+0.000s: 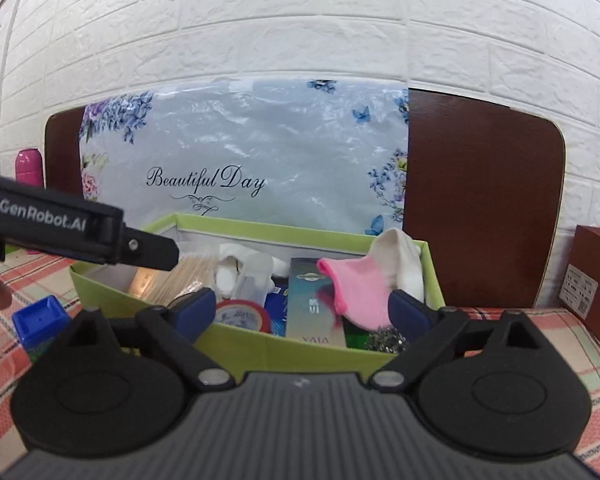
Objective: Organize objects
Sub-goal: 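Withdraw both tools from the green box back over the table, then grasp the clear plastic cup with the left tool while the right tool grasps the blue square container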
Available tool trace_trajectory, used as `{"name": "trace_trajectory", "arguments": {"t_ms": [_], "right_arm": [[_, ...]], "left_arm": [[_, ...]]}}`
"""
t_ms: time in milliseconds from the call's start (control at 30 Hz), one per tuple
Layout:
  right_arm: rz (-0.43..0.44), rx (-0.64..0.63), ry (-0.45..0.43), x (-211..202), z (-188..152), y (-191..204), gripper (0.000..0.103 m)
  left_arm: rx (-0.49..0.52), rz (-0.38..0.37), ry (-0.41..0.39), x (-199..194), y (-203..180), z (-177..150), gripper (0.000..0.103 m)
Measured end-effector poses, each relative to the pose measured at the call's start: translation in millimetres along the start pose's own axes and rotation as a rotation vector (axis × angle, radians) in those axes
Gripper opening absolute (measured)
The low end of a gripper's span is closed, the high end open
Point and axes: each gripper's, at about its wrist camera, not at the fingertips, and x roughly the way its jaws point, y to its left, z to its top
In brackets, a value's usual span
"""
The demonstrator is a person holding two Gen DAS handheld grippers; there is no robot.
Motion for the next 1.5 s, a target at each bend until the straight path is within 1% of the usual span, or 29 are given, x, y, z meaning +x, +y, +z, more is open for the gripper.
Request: {"name": "trace_trajectory", "arguments": {"t_ms": [100, 200, 300, 433, 567, 667, 767, 933, 1000, 1100, 1200, 1233, 1267, 1300, 1333, 1500], "right_arm": [[-0.017, -0.021, -0.009, -9.3, 3.8, -0.5, 0.095], [-0.024, -0.003, -0.025, -23.7, 6.1, -3.3, 0.096], [-0.022, 0.039, -0.025, -41.2, 3.8, -7.4, 0.098], [0.000, 0.094, 0.017, -61.2, -10.8, -8.6, 0.099], [0.029, 0.115, 0.085, -73.6, -32.0, -0.9, 0.099], [0.063, 0.133, 0.133, -79.0, -46.1, 5.7, 0.099], [0.086, 0.140, 0.158, -85.0, -55.3, 11.2, 0.099], [0.105, 0.132, 0.149, -94.4, -55.6, 14.6, 0.099], [0.110, 0.128, 0.144, -97.2, -54.9, 15.0, 0.099], [0.121, 0.110, 0.145, -97.8, -54.5, 18.8, 0.099], [0.133, 0.077, 0.143, -97.4, -53.7, 27.1, 0.099], [0.139, 0.061, 0.142, -96.7, -52.7, 30.1, 0.099], [0.146, 0.042, 0.139, -95.8, -51.1, 33.7, 0.099], [0.156, 0.017, 0.132, -94.1, -48.6, 38.4, 0.098], [0.165, -0.004, 0.127, -92.4, -46.3, 42.6, 0.096], [0.223, -0.110, 0.108, -73.9, -33.2, 71.7, 0.092]], "left_arm": [[-0.013, -0.005, 0.002, -7.4, -4.8, 0.9, 0.082], [-0.018, -0.015, -0.013, -26.7, -9.6, -4.6, 0.082], [-0.034, -0.026, -0.019, -50.8, -11.5, -19.2, 0.082], [-0.050, -0.013, 0.021, -75.1, -11.4, -47.5, 0.082], [-0.091, 0.033, 0.083, -91.4, -3.5, -77.0, 0.082], [-0.120, 0.078, 0.126, -101.6, 7.5, -92.7, 0.082], [-0.125, 0.142, 0.118, -112.0, 19.0, -97.7, 0.082], [-0.160, 0.255, 0.062, -124.0, 45.3, -93.7, 0.082], [-0.148, 0.295, 0.046, -119.7, 54.8, -92.4, 0.082], [-0.105, 0.362, 0.027, -106.4, 66.5, -90.9, 0.082], [-0.109, 0.374, 0.028, -94.6, 78.0, -87.2, 0.082], [-0.114, 0.364, 0.025, -92.7, 80.3, -86.4, 0.080], [-0.112, 0.349, 0.024, -91.5, 82.2, -85.5, 0.065], [-0.109, 0.330, 0.031, -90.4, 83.2, -85.5, 0.053], [-0.115, 0.311, 0.041, -90.4, 84.6, -85.8, 0.051], [-0.162, 0.286, 0.025, -104.3, 88.9, -90.3, 0.050]]}}
